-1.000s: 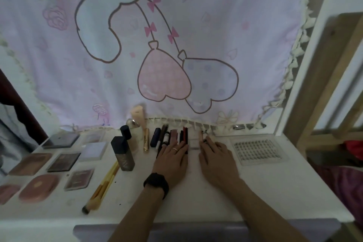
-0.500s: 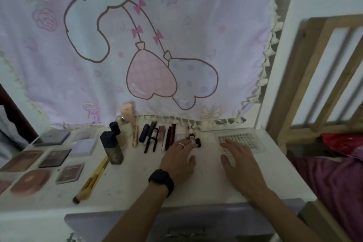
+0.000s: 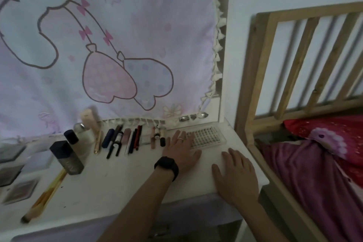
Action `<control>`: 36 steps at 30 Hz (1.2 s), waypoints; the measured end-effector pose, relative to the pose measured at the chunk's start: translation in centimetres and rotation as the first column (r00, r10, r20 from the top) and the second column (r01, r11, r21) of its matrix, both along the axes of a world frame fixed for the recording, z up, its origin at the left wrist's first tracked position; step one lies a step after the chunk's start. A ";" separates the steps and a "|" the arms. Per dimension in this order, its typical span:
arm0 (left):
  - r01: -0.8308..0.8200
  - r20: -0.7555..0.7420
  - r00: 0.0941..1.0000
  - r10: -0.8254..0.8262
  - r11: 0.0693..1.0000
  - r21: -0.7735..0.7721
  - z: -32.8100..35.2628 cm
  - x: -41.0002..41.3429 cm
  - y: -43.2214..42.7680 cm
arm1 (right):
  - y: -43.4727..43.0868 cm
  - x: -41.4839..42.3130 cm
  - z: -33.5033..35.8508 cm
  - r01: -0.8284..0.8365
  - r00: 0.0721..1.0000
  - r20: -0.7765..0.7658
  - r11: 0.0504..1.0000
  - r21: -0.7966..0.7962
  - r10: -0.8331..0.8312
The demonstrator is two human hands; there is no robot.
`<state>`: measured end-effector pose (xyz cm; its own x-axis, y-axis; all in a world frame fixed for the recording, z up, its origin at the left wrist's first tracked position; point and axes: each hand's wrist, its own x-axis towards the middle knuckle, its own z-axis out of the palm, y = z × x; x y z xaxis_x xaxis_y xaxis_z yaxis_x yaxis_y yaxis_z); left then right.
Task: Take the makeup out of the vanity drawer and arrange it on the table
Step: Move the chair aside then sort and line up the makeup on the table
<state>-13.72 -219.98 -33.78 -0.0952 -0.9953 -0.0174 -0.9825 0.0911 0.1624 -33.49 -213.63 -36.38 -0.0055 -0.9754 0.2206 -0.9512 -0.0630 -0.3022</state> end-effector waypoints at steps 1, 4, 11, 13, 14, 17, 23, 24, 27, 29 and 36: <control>-0.010 -0.010 1.000 0.010 1.000 -0.009 -0.2 -0.1 0.2 | -0.1 -0.1 0.0 -0.006 1.000 0.005 1.000 0.002 0.006; -0.024 -0.069 0.998 0.014 0.989 -0.146 -0.3 -0.6 1.7 | -0.1 -0.4 -0.2 -0.025 1.000 0.013 1.000 -0.018 0.025; -0.053 -0.174 0.984 0.026 0.987 -0.151 -1.3 0.3 5.4 | 0.0 -0.5 -0.5 -0.032 0.998 0.042 0.996 -0.081 0.036; -0.054 -0.138 0.990 0.030 0.984 -0.167 -1.3 0.5 5.9 | 0.0 -0.5 -0.5 -0.033 0.998 0.049 0.996 -0.078 0.037; -0.066 -0.152 0.988 0.037 0.979 -0.191 -1.2 0.5 6.1 | 0.1 -0.4 -0.4 -0.033 0.998 0.055 0.997 -0.070 0.037; -0.190 -0.408 0.908 0.098 0.963 -0.192 -0.8 0.7 6.8 | -0.2 -0.3 0.0 -0.047 0.997 0.057 0.999 -0.023 0.049; -0.193 -0.690 0.722 0.049 0.972 -0.133 -0.5 1.6 7.8 | -0.4 1.8 3.4 -0.264 0.734 0.658 0.963 0.053 0.165; -0.183 -0.705 0.708 0.042 0.975 -0.126 -0.3 1.6 7.9 | -0.4 2.4 3.7 -0.306 0.644 0.750 0.949 0.070 0.152; -0.156 -0.773 0.635 0.006 0.980 -0.120 0.2 1.6 7.9 | -0.7 3.7 4.2 -0.389 0.375 0.918 0.921 0.031 0.127; -0.143 -0.786 0.618 -0.009 0.982 -0.123 0.4 1.8 8.0 | -0.9 4.1 4.0 -0.385 0.308 0.945 0.923 0.014 0.114; -0.123 -0.729 0.684 -0.023 0.981 -0.147 0.3 1.8 8.1 | -1.1 3.6 3.1 -0.331 0.299 0.941 0.942 -0.056 0.161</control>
<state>-11.96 -211.93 -33.50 0.0451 -0.9780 0.2039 -0.5661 0.1432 0.8118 -29.93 -214.69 -33.32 0.1235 -0.9847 0.1230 0.0069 -0.1231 -0.9924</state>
